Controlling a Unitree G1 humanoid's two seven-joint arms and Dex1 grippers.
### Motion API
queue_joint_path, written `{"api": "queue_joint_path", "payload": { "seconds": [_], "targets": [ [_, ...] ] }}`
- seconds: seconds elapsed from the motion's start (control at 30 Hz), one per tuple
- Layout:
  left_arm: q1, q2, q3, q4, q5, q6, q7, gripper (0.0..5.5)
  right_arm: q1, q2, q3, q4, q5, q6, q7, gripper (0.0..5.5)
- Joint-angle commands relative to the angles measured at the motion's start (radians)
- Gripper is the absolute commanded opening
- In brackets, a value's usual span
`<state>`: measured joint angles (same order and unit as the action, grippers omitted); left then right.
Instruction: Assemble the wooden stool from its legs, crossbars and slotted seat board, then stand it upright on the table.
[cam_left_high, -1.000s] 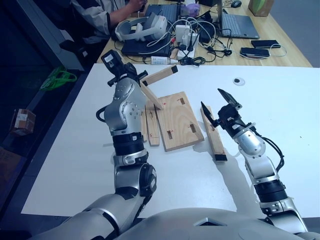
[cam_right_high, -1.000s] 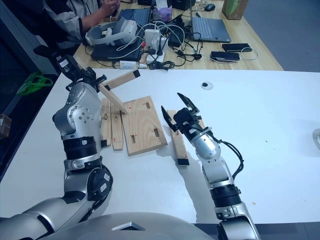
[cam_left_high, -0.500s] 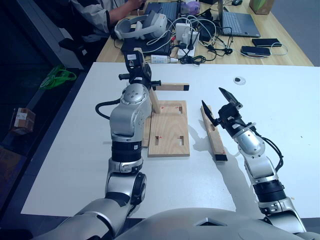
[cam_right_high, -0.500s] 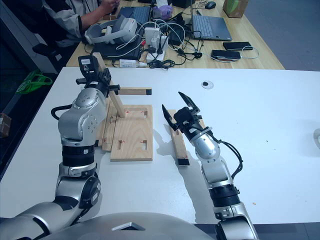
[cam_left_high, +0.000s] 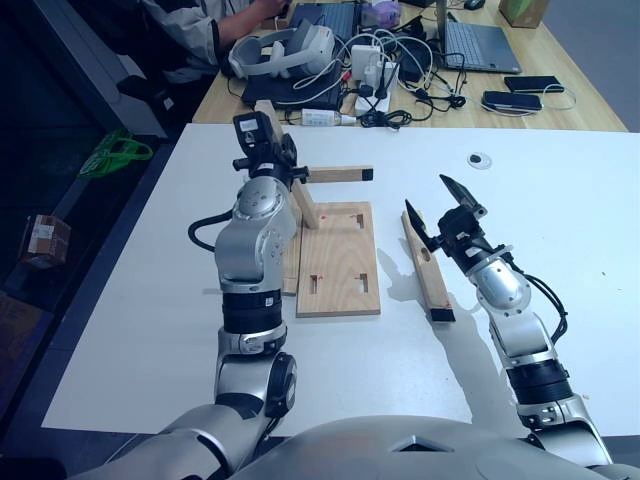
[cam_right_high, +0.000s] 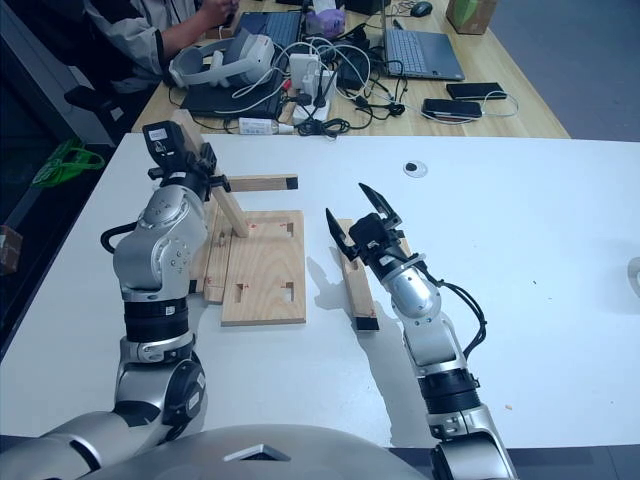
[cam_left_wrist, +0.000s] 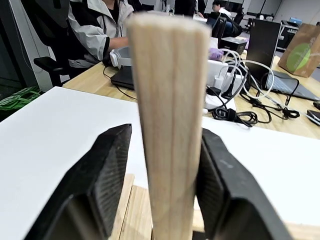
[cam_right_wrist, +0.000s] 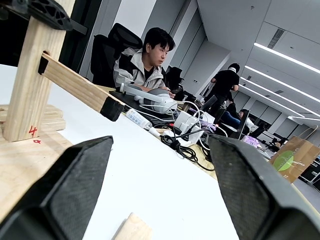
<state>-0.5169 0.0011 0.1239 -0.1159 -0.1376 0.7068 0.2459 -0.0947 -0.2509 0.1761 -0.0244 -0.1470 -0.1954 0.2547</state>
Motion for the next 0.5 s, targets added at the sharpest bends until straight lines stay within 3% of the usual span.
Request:
{"api": "queue_joint_path", "payload": {
  "seconds": [0.03, 0.23, 0.4, 0.5],
  "targets": [
    [-0.013, -0.01, -0.004, -0.02, 0.007, -0.052, -0.015, 2.67, -0.005, -0.009, 0.001, 0.006, -0.01, -0.002, 0.008, 3.49],
    [-0.034, 0.046, 0.046, -0.177, 0.0, -0.093, -0.037, 3.35, -0.001, -0.013, -0.009, 0.001, -0.007, 0.001, 0.008, 3.49],
    [-0.087, 0.219, 0.251, -0.291, -0.007, -0.055, -0.035, 3.35, 0.018, 0.005, -0.029, -0.011, 0.015, 0.027, -0.006, 3.49],
    [0.026, 0.261, 0.353, -0.248, -0.023, 0.042, -0.051, 3.35, 0.036, 0.043, -0.053, -0.025, 0.054, 0.087, -0.028, 3.49]
  ]
}}
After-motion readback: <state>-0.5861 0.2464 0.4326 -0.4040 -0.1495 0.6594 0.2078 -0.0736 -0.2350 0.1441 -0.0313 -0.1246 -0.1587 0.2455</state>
